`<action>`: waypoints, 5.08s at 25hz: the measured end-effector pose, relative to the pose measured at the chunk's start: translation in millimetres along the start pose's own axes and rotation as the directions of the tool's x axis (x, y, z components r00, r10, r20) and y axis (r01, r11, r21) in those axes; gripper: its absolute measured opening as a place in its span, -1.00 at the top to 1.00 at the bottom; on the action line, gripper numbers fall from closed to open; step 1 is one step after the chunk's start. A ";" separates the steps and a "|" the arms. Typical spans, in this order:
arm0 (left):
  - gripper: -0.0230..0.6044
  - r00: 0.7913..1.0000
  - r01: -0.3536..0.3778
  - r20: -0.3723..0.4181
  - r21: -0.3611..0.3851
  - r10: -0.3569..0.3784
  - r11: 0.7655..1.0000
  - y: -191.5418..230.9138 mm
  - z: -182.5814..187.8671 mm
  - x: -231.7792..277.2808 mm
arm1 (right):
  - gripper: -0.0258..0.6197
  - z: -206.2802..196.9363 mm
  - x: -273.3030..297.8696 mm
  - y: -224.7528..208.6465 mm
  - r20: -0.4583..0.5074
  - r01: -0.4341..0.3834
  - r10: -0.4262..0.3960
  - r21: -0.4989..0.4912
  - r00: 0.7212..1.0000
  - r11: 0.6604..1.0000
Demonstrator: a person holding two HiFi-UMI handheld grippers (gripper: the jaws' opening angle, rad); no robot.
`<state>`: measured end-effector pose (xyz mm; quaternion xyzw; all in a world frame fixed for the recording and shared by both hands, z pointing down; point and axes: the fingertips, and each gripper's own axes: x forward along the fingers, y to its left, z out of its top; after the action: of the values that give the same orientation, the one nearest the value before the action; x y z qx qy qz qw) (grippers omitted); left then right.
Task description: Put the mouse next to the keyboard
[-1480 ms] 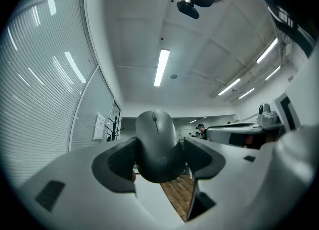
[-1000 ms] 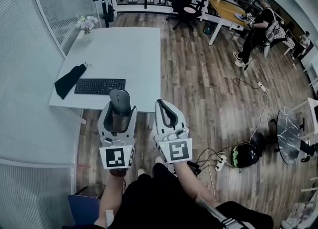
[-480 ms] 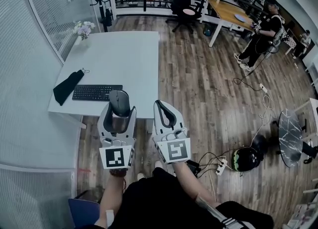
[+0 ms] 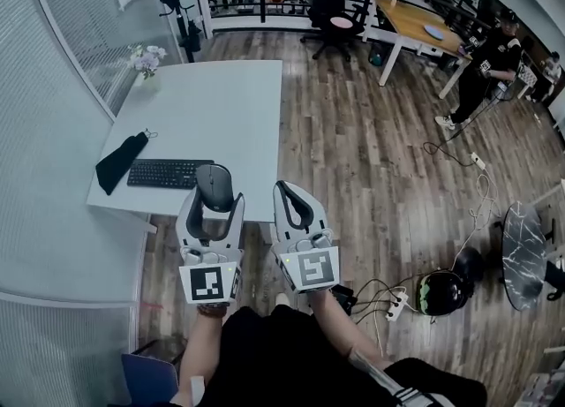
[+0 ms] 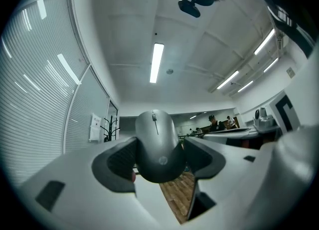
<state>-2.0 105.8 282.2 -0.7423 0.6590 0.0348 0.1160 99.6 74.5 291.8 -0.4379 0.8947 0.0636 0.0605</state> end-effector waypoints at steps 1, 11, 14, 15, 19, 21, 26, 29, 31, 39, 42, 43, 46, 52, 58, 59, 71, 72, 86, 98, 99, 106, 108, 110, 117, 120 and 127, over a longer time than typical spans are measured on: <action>-0.03 1.000 -0.004 -0.005 0.004 0.004 1.000 -3.7 -1.4 1.6 | 0.92 -2.0 -0.1 -4.4 0.002 -0.003 0.003 0.008 1.000 1.000; -0.03 0.999 -0.029 -0.026 -0.041 0.028 0.999 -7.4 -15.9 30.1 | 0.92 -26.8 20.5 -24.5 -0.042 -0.026 0.027 0.034 0.999 0.999; -0.03 1.000 -0.018 -0.024 -0.014 0.017 1.000 1.2 -26.7 42.4 | 0.92 -31.7 35.4 -29.4 -0.046 -0.025 0.026 0.018 0.999 1.000; -0.03 1.000 -0.014 -0.022 -0.012 0.014 1.000 5.0 -30.5 47.8 | 0.92 -33.3 41.9 -30.6 -0.047 -0.025 0.025 0.012 0.999 1.000; -0.03 1.000 -0.009 -0.017 -0.029 0.008 1.000 25.2 -41.4 76.2 | 0.92 -34.7 75.1 -30.9 -0.055 -0.034 0.034 -0.013 0.998 0.999; -0.03 1.000 -0.007 -0.011 -0.034 0.006 0.999 36.9 -44.9 91.8 | 0.92 -32.4 93.5 -32.3 -0.047 -0.038 0.036 -0.029 0.998 0.999; -0.03 1.000 0.000 -0.001 -0.042 0.000 0.999 65.6 -55.5 126.6 | 0.92 -38.9 139.9 -42.4 -0.054 -0.016 0.014 -0.048 0.998 0.999; -0.03 1.000 0.003 0.002 -0.048 -0.003 0.999 85.0 -62.5 144.9 | 0.92 -43.0 164.9 -42.8 -0.053 -0.001 -0.002 -0.042 0.999 0.999; -0.03 1.000 0.005 0.006 -0.054 -0.004 0.999 98.8 -67.8 157.6 | 0.92 -45.8 182.3 -41.0 -0.061 0.000 -0.003 -0.056 0.998 0.998; -0.03 0.999 0.034 0.013 -0.085 -0.033 0.996 142.0 -92.9 190.1 | 0.92 -54.3 234.0 -35.0 -0.062 0.037 -0.043 -0.088 0.997 0.995; -0.03 0.999 0.040 0.004 -0.101 -0.040 0.994 153.0 -105.1 200.9 | 0.92 -59.0 246.7 -34.9 -0.063 0.052 -0.058 -0.093 0.996 0.994; -0.03 0.999 0.041 0.001 -0.108 -0.041 0.993 154.4 -108.5 203.1 | 0.92 -61.0 248.7 -36.5 -0.076 0.061 -0.069 -0.095 0.995 0.994; -0.03 0.999 0.050 0.000 -0.113 -0.051 0.992 154.8 -112.8 209.9 | 0.92 -63.4 255.2 -43.2 -0.102 0.083 -0.093 -0.106 0.990 0.991; -0.03 0.999 0.035 -0.004 -0.114 -0.036 0.993 161.3 -125.9 222.2 | 0.92 -70.6 269.9 -48.4 -0.072 0.057 -0.065 -0.113 0.995 0.992; -0.03 1.000 0.026 -0.004 -0.096 -0.026 0.995 163.5 -135.4 230.2 | 0.92 -78.6 282.7 -53.4 -0.056 0.049 -0.055 -0.103 0.997 0.994; -0.03 1.000 0.023 -0.006 -0.094 -0.024 0.995 164.6 -136.7 232.6 | 0.92 -80.5 284.7 -55.1 -0.072 0.050 -0.058 -0.105 0.996 0.993; -0.03 1.000 0.004 -0.030 -0.086 -0.007 0.996 168.0 -148.8 241.2 | 0.92 -84.0 296.9 -55.7 -0.032 0.007 -0.010 -0.096 0.999 0.995; -0.03 0.999 0.004 -0.034 -0.087 -0.007 0.996 168.3 -150.7 243.1 | 0.92 -84.9 298.4 -57.0 -0.037 0.007 -0.010 -0.097 0.999 0.995; -0.03 0.989 0.015 -0.144 -0.081 -0.026 0.997 163.3 -191.6 252.8 | 0.92 -94.4 300.0 -78.5 -0.100 0.058 -0.067 -0.093 0.993 0.994; -0.03 0.956 0.040 -0.286 -0.092 -0.065 0.995 153.0 -267.1 257.2 | 0.92 -107.1 298.9 -111.4 -0.102 0.107 -0.116 -0.088 0.988 0.990; -0.03 0.951 0.042 -0.302 -0.094 -0.069 0.995 152.0 -274.8 256.9 | 0.92 -108.2 298.7 -114.3 -0.104 0.112 -0.121 -0.090 0.987 0.990; -0.03 0.912 0.052 -0.397 -0.127 -0.099 0.990 143.8 -319.9 253.5 | 0.92 -110.9 294.7 -127.0 -0.114 0.135 -0.146 -0.098 0.983 0.986; -0.04 0.901 0.055 -0.420 -0.140 -0.110 0.989 139.3 -332.2 254.1 | 0.92 -111.8 293.4 -131.2 -0.118 0.138 -0.150 -0.100 0.982 0.985; -0.03 0.890 0.057 -0.441 -0.147 -0.118 0.987 135.3 -342.8 255.6 | 0.92 -111.5 292.8 -136.9 -0.120 0.145 -0.156 -0.101 0.980 0.984; -0.04 0.832 0.056 -0.534 -0.192 -0.152 0.980 126.4 -399.2 251.3 | 0.92 -122.1 291.9 -150.6 -0.140 0.172 -0.186 -0.106 0.972 0.979; -0.04 0.801 0.058 -0.574 -0.204 -0.167 0.977 120.4 -417.7 243.5 | 0.92 -124.2 290.2 -154.2 -0.148 0.174 -0.188 -0.103 0.971 0.979; -0.04 0.729 0.047 -0.658 -0.227 -0.189 0.973 111.2 -463.4 227.5 | 0.92 -128.9 295.7 -158.8 -0.160 0.169 -0.183 -0.101 0.970 0.980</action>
<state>-129.3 -227.6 671.4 -0.7523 0.6006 -0.1800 -0.2024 38.4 -273.1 360.6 -0.5216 0.8506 0.0597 -0.0291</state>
